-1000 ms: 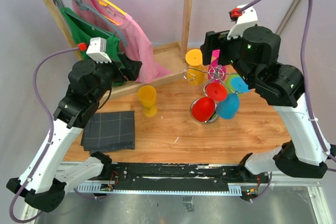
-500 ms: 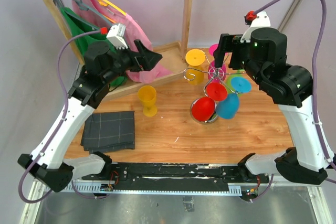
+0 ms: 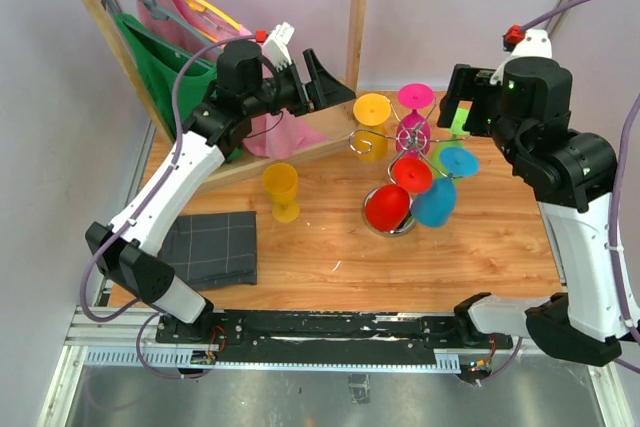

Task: Take the wine glass off the wine glass rack
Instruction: Pick up the wine glass from the wine rack.

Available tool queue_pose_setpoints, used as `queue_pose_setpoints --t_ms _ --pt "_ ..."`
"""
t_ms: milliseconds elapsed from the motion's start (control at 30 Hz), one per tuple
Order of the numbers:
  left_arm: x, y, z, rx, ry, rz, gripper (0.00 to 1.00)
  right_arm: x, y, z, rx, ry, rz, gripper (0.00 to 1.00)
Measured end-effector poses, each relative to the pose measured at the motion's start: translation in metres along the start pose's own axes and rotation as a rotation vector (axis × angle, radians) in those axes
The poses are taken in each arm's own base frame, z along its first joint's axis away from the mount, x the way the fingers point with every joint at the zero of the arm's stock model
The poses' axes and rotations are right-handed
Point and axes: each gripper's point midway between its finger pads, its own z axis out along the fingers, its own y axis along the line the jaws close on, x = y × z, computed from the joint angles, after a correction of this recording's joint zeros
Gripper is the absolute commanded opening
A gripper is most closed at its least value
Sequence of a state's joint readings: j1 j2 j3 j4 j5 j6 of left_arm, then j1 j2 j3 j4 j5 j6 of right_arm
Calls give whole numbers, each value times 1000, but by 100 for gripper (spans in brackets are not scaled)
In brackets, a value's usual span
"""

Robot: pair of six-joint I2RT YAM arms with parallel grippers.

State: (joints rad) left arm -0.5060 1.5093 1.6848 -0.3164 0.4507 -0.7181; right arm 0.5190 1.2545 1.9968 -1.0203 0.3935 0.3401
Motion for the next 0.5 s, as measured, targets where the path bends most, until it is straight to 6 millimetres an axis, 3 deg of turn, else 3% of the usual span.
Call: queue_pose_setpoints --t_ms 300,500 --pt "15 11 15 0 67 -79 93 3 -65 25 151 39 92 98" --pt "16 10 15 6 70 -81 94 3 -67 41 94 63 124 98"
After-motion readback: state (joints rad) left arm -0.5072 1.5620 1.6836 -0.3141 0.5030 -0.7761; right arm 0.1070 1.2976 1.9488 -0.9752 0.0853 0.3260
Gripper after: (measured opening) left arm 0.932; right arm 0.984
